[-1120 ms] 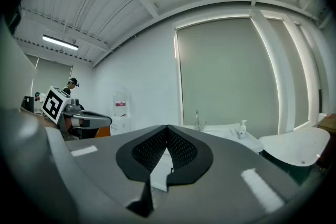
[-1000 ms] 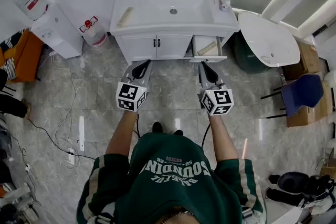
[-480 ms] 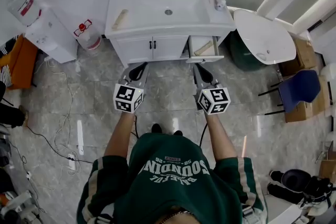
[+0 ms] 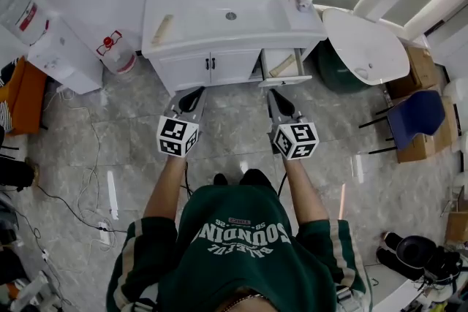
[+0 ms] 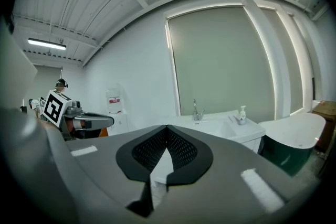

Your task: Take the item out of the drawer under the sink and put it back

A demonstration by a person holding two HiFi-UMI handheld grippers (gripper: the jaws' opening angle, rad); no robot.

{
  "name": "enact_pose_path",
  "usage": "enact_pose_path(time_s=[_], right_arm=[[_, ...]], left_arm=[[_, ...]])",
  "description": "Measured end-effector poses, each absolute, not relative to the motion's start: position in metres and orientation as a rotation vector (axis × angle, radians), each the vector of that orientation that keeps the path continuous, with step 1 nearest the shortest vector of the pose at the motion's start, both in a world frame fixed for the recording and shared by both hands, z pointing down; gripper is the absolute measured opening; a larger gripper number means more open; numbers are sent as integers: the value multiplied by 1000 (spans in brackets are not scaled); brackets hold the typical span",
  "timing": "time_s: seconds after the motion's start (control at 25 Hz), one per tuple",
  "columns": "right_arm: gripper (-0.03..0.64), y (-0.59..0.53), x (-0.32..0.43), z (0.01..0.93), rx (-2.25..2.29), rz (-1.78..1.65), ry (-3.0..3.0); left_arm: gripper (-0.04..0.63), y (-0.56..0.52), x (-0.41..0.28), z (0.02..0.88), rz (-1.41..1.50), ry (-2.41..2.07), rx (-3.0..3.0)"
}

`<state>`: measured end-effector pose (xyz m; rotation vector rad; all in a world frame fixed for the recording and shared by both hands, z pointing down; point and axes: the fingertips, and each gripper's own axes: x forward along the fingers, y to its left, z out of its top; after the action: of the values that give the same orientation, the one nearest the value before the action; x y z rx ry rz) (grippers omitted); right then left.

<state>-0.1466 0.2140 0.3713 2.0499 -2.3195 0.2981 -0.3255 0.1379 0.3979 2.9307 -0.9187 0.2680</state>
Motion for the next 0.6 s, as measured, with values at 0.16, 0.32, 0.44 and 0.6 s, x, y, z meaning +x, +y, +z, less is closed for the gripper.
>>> enact_pose_path(time_s=[0.16,0.32,0.44,0.6], right_arm=[[2,205,-134,375,2085,306,-2292],[2,192,-114,383,2086,290,-2248],[2,172,-101,389,2067,280,-2246],[2,137,-78,401,2061,327,-2267]], left_arm=[[51,125,-314,401,275,-888,2939],[51,112,-295,408,291,-866,2933],[51,95,-279,410,297,-863,2934],[51,64,-254,416,310,-869,2930]])
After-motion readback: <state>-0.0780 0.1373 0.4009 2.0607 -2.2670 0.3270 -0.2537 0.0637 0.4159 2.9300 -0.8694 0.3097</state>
